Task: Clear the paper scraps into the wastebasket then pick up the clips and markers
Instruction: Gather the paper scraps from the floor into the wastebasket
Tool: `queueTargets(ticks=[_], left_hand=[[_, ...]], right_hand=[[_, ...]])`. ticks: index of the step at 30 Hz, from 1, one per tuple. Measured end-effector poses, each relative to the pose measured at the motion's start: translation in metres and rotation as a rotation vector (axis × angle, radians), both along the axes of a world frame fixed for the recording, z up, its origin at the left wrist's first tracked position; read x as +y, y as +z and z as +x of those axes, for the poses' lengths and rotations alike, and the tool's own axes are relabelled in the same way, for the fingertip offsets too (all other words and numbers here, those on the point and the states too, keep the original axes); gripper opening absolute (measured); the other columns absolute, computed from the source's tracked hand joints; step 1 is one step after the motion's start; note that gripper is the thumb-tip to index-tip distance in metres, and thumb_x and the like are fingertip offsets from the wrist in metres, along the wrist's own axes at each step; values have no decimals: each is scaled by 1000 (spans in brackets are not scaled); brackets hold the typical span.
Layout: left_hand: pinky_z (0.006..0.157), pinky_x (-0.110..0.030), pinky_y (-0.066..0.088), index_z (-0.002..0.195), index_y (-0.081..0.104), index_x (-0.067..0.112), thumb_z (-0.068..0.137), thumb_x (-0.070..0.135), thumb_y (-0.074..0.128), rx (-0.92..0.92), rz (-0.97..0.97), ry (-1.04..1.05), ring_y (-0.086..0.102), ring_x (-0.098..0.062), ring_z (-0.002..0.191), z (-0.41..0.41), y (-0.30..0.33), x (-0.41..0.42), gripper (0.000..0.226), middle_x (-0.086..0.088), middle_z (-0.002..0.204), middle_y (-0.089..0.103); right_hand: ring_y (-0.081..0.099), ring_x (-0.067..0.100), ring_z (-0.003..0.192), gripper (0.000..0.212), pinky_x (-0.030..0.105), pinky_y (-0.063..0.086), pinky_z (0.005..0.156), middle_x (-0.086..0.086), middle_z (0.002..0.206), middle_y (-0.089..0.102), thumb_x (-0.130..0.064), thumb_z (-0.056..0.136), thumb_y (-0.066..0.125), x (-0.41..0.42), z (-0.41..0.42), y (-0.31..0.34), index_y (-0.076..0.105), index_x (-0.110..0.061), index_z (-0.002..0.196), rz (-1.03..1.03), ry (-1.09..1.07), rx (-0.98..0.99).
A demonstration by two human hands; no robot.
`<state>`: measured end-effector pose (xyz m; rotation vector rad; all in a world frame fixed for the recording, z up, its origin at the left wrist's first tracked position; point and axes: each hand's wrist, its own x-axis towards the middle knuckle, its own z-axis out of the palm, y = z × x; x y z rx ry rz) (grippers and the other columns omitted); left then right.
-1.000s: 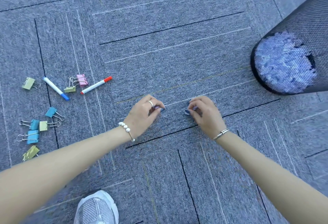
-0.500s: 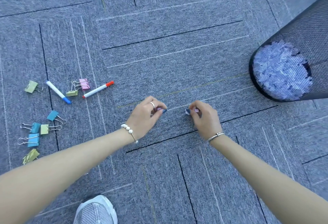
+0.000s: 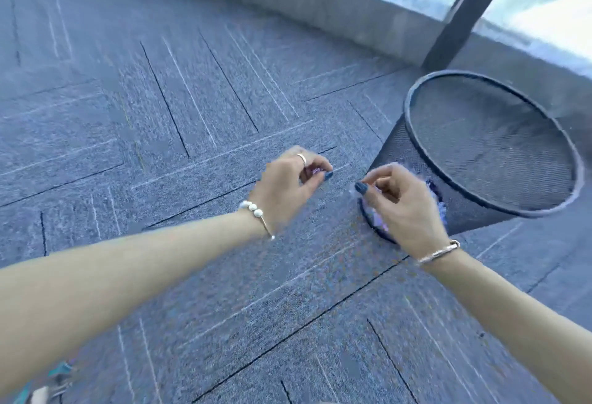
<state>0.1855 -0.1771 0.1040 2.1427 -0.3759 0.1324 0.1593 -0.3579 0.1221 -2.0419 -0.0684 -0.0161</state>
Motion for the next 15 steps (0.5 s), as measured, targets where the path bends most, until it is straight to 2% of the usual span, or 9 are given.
queueTargets(ticks=[3,5,7,9,10,12,15], left_hand=[[70,-23,46,89,68,13,80,5,62,-131,-85,-2,56,-14,71,28,50,-52,13,-4,81,60],[69,-21,47,89,68,10,79,2,60,-190,-154,-30,57,-14,69,43,73,-89,15,-6,81,61],[70,-22,47,90,69,9,79,0,59,-212,-156,-67,58,-15,73,60,87,-127,17,-8,84,62],[74,-29,49,90,70,8,81,0,58,-188,-91,-93,59,-19,79,75,86,-162,17,-10,86,64],[76,-33,48,90,70,8,82,1,58,-162,-40,-107,59,-21,81,80,80,-177,17,-11,88,65],[80,-37,47,93,70,9,84,5,56,-102,78,-144,59,-24,85,84,61,-197,17,-12,92,66],[83,-34,47,101,67,11,89,9,49,-45,257,-188,60,-22,90,84,42,-205,22,-9,98,67]], right_hand=[[47,-3,45,14,6,34,47,-10,55,57,-4,82,61,-40,17,52,58,-17,78,-11,-84,-121],[51,-2,50,20,7,36,53,-7,62,61,-4,81,63,-71,30,73,56,-23,76,-33,-167,-199],[56,3,58,18,17,42,60,-2,67,63,-11,79,67,-104,43,81,57,-26,75,-82,-275,-251],[60,11,65,11,23,47,63,-5,69,64,-22,76,71,-132,53,73,60,-25,73,-182,-350,-235],[62,11,67,10,19,48,63,-7,68,64,-25,75,72,-142,56,64,62,-24,72,-231,-367,-214],[62,10,68,7,8,45,61,-6,68,65,-23,74,71,-151,57,44,66,-19,74,-307,-374,-192],[59,6,67,8,6,44,63,-1,77,69,-13,78,65,-150,60,29,70,-13,85,-400,-354,-239]])
